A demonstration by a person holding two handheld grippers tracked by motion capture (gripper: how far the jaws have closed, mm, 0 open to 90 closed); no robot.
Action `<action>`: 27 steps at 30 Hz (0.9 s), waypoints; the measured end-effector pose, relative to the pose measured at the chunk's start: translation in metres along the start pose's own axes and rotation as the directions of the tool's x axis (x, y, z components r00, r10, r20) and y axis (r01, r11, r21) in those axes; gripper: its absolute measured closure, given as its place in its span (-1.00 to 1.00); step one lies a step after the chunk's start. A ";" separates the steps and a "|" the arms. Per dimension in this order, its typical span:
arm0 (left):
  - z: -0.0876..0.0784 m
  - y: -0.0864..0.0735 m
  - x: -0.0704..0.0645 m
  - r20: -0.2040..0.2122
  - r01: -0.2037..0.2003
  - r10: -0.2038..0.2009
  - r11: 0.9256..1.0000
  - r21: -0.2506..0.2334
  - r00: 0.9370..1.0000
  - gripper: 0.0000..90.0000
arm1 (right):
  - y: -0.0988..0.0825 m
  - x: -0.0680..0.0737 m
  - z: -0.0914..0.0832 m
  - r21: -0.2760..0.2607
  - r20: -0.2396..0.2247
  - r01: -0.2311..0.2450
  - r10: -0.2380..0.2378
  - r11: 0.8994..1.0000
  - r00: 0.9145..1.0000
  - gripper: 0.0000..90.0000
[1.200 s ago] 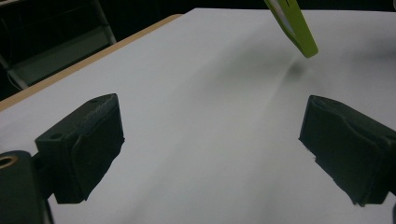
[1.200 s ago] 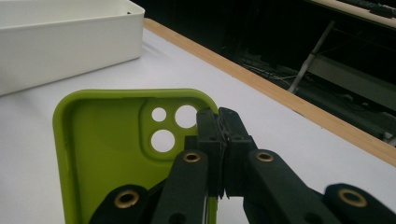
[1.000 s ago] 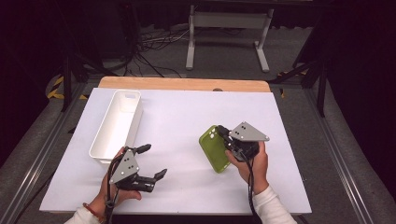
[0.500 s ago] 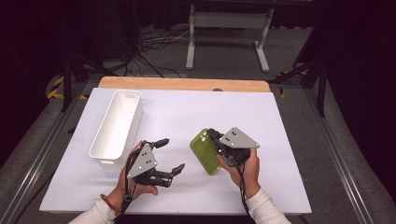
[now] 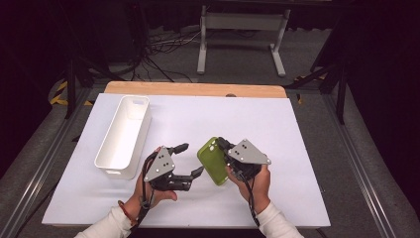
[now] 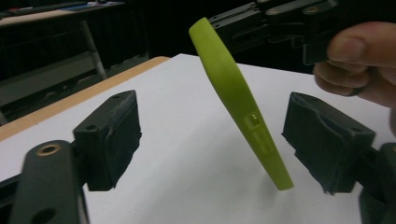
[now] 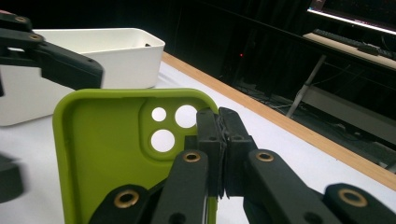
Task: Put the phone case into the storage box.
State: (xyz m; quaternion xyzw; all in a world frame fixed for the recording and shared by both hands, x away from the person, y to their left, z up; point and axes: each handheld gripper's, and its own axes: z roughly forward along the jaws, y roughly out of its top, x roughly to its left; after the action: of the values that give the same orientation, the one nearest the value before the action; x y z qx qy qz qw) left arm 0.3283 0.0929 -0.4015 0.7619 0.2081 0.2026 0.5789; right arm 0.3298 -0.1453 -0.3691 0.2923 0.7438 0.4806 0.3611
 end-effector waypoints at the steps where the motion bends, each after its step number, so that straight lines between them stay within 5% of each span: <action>1: 0.002 0.000 0.000 0.002 0.008 -0.008 1.000 -0.002 1.000 -0.50 | 0.000 0.001 0.000 -0.004 0.008 0.000 0.000 1.000 1.000 0.98; 6: 0.006 -0.001 0.001 0.008 0.028 -0.028 1.000 -0.001 1.000 -0.35 | -0.001 0.005 -0.001 -0.025 0.014 -0.004 0.004 1.000 1.000 0.98; 20: 0.004 -0.003 0.005 0.098 0.077 -0.073 0.996 -0.033 0.992 0.45 | -0.002 0.013 -0.006 -0.075 0.041 0.006 -0.003 0.997 0.999 0.97; 27: 0.000 -0.001 0.009 0.097 0.076 -0.072 0.996 -0.037 0.993 0.60 | -0.003 0.013 -0.007 -0.085 0.040 0.007 -0.004 0.996 0.999 0.97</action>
State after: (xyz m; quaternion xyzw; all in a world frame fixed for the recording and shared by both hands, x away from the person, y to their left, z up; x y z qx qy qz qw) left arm 0.3354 0.0981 -0.4016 0.7506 0.2043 0.1486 0.6106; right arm 0.3165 -0.1393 -0.3732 0.2843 0.7159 0.5050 0.3894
